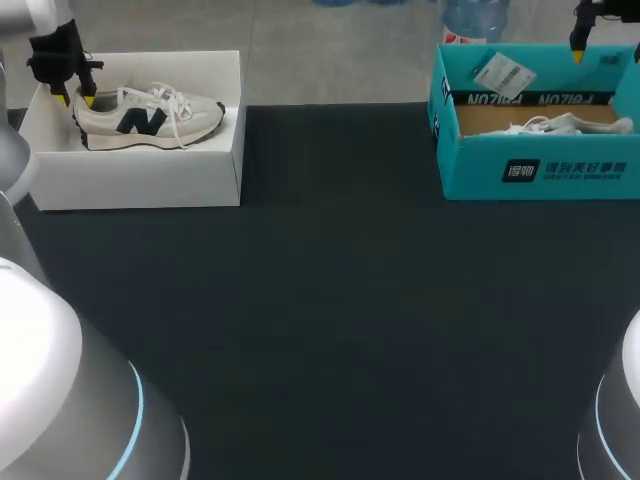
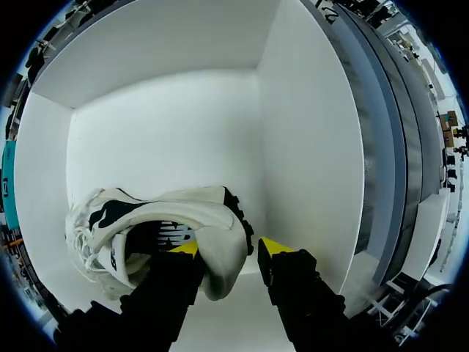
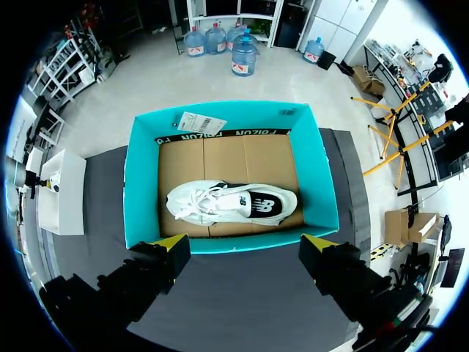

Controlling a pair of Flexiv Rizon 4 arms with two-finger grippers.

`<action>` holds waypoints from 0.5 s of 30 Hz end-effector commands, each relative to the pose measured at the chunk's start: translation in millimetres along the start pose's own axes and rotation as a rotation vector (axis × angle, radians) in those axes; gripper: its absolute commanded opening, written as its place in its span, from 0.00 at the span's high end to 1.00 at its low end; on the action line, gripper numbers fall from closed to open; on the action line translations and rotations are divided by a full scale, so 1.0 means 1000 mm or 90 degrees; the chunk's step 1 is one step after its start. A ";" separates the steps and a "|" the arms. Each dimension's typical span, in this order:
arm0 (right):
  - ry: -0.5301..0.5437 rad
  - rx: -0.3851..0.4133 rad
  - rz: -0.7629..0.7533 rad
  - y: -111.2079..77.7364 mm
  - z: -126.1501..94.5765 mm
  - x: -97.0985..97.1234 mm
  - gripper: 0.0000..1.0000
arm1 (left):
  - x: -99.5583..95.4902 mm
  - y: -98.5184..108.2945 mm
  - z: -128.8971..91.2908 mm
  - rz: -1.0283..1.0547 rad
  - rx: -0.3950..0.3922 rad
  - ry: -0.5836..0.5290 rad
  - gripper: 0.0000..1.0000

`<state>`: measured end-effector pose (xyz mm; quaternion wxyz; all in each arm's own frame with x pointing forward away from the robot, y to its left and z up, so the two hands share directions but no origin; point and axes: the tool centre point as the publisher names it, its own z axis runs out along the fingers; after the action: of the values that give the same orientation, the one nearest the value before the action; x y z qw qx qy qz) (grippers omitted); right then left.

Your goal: Take the shoe out of the shoebox, open the shoe tongue, remove and reinsert the insole, then place the shoe into the shoebox

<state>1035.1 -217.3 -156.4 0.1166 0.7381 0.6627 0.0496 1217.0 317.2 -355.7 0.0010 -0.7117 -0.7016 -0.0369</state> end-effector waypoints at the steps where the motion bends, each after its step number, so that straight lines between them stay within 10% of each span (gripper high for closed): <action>1: 0.000 -0.001 0.000 -0.001 0.000 0.000 0.00 | 0.004 0.015 0.013 0.002 0.141 0.000 0.52; 15: 0.000 -0.001 0.000 -0.001 0.000 0.000 0.00 | 0.004 0.012 0.034 -0.005 0.173 0.010 0.51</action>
<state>1035.1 -217.3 -156.4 0.1166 0.7380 0.6628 0.0495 1218.4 320.3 -381.9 0.0005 -0.7092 -0.7033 -0.0495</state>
